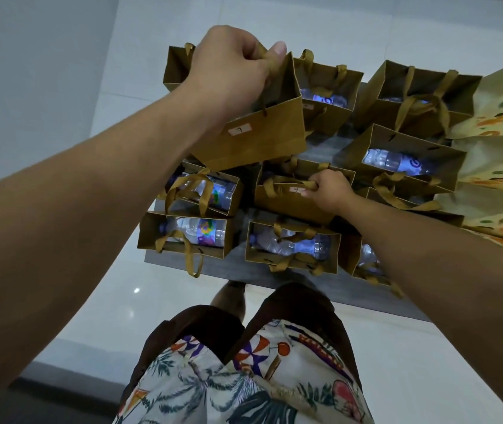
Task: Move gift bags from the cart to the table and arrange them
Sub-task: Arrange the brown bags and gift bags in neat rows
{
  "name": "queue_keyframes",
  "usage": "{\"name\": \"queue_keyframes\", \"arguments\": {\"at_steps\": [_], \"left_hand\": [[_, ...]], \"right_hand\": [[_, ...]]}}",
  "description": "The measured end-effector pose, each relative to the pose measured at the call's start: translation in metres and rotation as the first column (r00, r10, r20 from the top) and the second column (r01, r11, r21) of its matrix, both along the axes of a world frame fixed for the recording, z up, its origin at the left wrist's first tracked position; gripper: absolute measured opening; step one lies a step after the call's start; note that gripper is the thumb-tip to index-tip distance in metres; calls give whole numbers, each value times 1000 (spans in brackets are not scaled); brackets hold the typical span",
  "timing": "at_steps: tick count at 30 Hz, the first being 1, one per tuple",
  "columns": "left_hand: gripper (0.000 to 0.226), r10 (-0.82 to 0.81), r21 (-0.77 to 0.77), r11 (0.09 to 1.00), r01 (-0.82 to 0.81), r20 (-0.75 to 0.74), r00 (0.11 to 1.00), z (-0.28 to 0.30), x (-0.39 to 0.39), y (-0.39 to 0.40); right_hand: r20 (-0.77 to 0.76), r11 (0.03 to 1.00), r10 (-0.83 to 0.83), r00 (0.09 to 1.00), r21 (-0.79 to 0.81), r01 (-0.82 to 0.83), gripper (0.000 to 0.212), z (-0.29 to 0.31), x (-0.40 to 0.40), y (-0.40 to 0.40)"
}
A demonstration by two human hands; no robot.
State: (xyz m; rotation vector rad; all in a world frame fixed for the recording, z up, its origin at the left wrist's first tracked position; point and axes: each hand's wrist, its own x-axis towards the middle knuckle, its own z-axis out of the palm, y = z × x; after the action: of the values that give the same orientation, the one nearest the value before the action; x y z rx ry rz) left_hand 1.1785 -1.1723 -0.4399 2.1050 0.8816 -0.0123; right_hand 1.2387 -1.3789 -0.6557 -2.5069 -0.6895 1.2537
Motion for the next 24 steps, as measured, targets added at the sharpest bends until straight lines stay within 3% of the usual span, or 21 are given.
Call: {"name": "queue_keyframes", "arguments": {"at_steps": [6, 9, 12, 14, 16, 18, 20, 24], "left_hand": [[42, 4, -14, 1000, -4, 15, 1000, 2, -2, -2], [41, -2, -15, 1000, 2, 17, 1000, 3, -1, -8], [44, 0, -31, 1000, 1, 29, 1000, 3, 1, -13], [45, -6, -30, 1000, 7, 30, 1000, 3, 1, -16], [45, -24, -34, 999, 25, 31, 999, 4, 1, -19], [44, -52, -23, 998, 53, 30, 998, 2, -1, -21], [44, -93, -10, 996, 94, 30, 995, 2, -4, -24], [48, -163, -1, 987, 163, 21, 986, -1, -5, -29]], "right_hand": [[43, 998, 45, 998, 31, -47, 11, 6, -9, -6], [286, 978, 176, 942, 61, -201, 32, 21, -29, -20], [499, 866, 280, 820, 238, -440, 31, 37, -71, -45], [360, 791, 516, 778, 148, -593, 36, 37, -104, -59], [135, 786, 617, 776, -42, -617, 31, 28, -126, -66], [13, 844, 527, 850, -129, -521, 22, 19, -127, -66], [-78, 939, 318, 945, -115, -325, 22, 15, -118, -66], [-129, 987, 114, 985, -98, -127, 20, 12, -104, -68]]}}
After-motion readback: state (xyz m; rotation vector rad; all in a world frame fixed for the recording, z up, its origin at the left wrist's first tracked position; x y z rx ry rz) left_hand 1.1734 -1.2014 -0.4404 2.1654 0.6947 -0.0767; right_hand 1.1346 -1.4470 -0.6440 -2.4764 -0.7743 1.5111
